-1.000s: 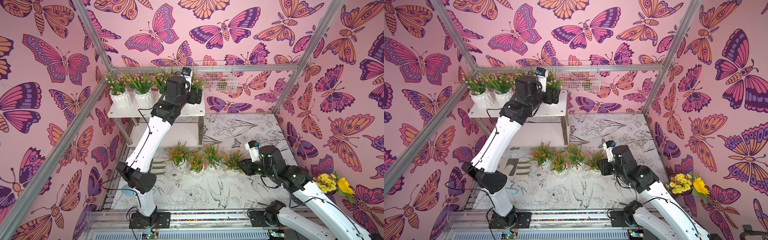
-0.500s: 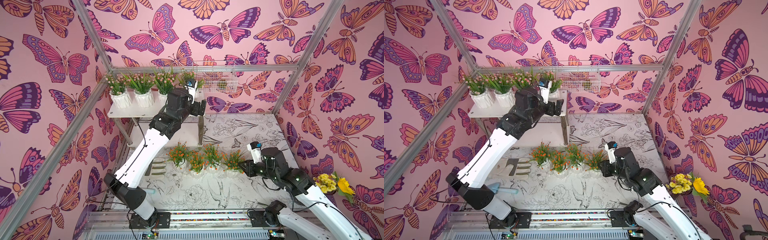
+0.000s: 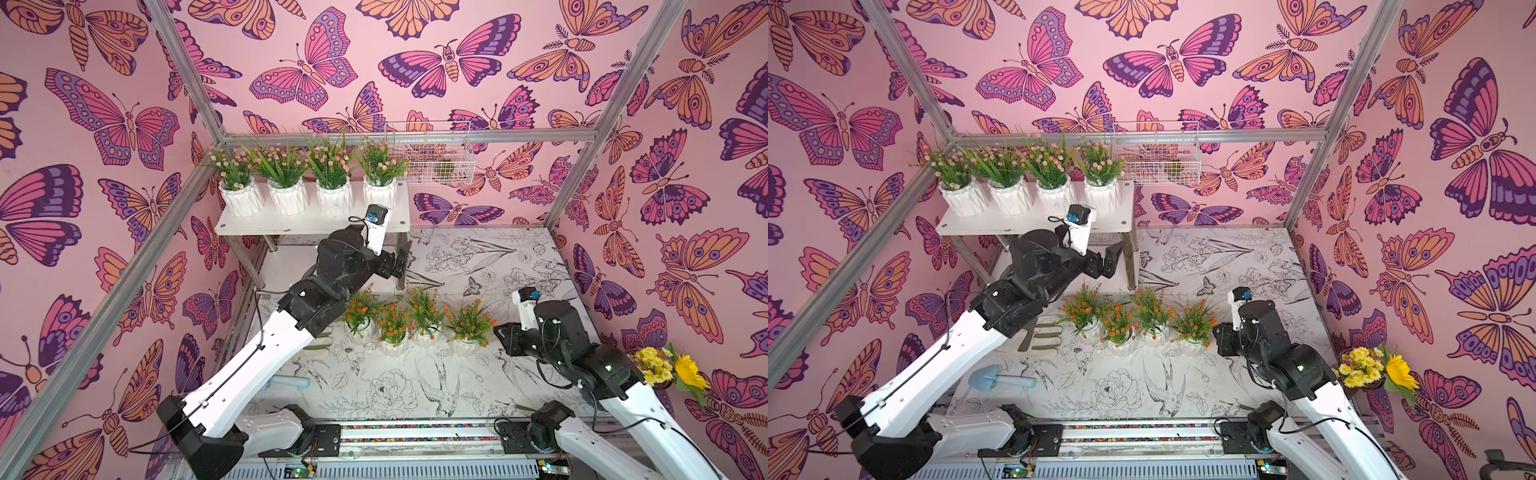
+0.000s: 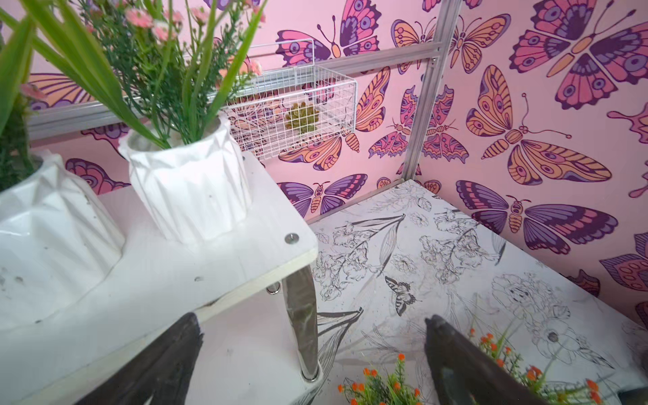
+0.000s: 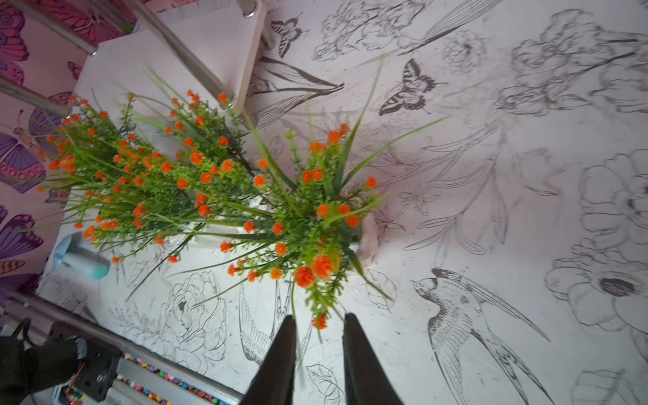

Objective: Place the baby's breath potted plants on the rack by color
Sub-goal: Pick up the baby's breath potted plant from the center of the board.

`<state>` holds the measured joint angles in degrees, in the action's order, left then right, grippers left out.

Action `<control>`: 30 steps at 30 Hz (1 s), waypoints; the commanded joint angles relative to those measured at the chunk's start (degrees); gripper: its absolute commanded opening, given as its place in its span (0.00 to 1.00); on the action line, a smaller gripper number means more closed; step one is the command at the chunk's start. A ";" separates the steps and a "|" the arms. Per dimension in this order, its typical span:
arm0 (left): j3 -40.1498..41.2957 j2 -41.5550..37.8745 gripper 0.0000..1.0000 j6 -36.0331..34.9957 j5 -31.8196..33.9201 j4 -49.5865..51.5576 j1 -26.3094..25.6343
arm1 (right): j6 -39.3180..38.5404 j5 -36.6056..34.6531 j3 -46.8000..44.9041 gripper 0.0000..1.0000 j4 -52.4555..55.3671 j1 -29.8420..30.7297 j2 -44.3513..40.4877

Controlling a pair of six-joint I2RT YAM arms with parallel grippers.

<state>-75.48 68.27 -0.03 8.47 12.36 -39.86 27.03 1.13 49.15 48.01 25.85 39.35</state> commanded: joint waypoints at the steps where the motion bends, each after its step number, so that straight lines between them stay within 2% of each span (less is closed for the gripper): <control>1: 4.70 -2.01 1.00 1.28 -3.53 -4.53 -0.75 | -0.36 -1.80 1.79 0.26 3.08 -3.33 0.46; 11: 18.90 -7.15 1.00 2.56 -12.66 -9.50 -1.53 | -0.77 10.54 -3.77 0.26 -3.90 -17.89 4.64; 21: 28.29 -9.99 1.00 5.43 -14.96 -14.94 -2.31 | 1.90 9.54 -11.10 0.25 -12.31 -19.74 9.12; 30: 29.94 -8.37 1.00 6.76 -14.70 -16.17 -2.42 | 2.66 11.49 -13.37 0.25 -14.31 -19.94 10.13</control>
<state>-46.33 59.44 5.67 -5.19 -1.74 -42.02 28.77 11.70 36.40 34.79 6.24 49.87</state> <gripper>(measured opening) 0.999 0.250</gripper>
